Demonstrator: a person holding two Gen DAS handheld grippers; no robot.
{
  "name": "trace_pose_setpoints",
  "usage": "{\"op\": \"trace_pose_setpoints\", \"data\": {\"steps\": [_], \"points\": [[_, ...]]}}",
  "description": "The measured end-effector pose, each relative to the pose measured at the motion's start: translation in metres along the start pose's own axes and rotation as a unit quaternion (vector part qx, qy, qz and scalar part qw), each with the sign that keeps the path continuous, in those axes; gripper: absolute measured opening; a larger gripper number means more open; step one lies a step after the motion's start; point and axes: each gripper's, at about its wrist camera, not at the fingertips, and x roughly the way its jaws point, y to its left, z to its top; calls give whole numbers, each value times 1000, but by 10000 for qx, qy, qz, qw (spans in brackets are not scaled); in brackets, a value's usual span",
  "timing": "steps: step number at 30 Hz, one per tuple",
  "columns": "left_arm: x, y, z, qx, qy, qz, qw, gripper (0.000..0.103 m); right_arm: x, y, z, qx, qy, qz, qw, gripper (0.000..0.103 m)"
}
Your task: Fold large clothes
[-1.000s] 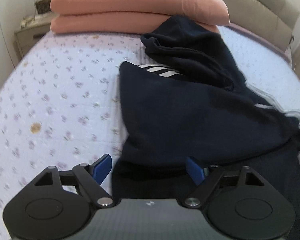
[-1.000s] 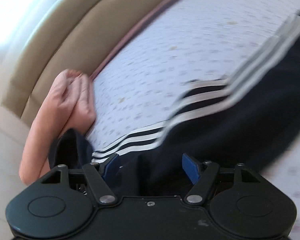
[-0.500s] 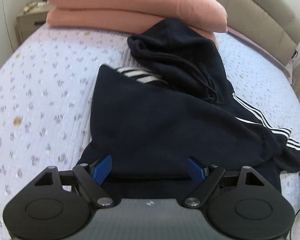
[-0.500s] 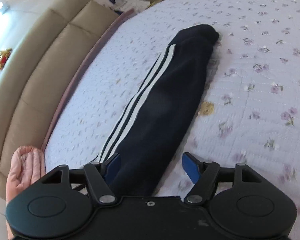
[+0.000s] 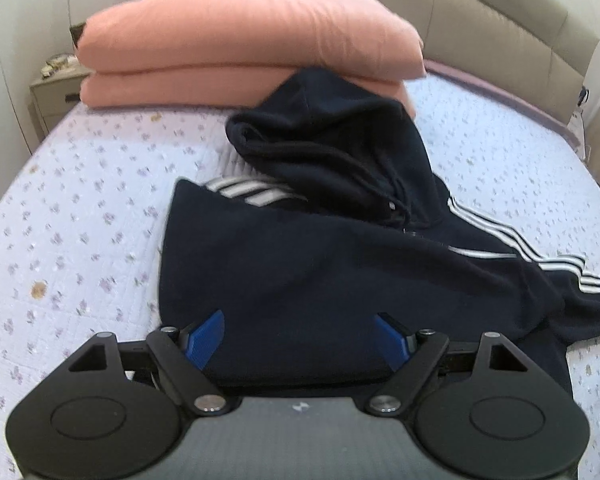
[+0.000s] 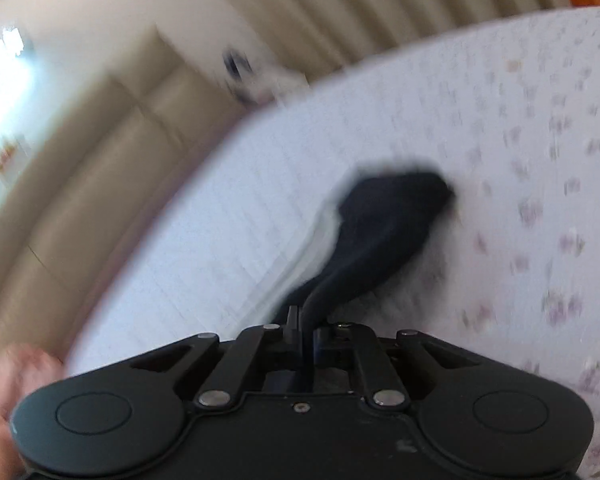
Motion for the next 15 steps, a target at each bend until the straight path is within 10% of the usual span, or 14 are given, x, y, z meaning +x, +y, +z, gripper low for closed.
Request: {"op": "trace_pose_setpoints", "data": {"steps": [9,15], "points": [[-13,22,1,-456,-214,-368,9981,83,-55,63,27,193,-488,978,9938,8],[-28,41,-12,-605,-409,-576,9957,83,-111,175,20,-644,-711,2234,9700,8]]}}
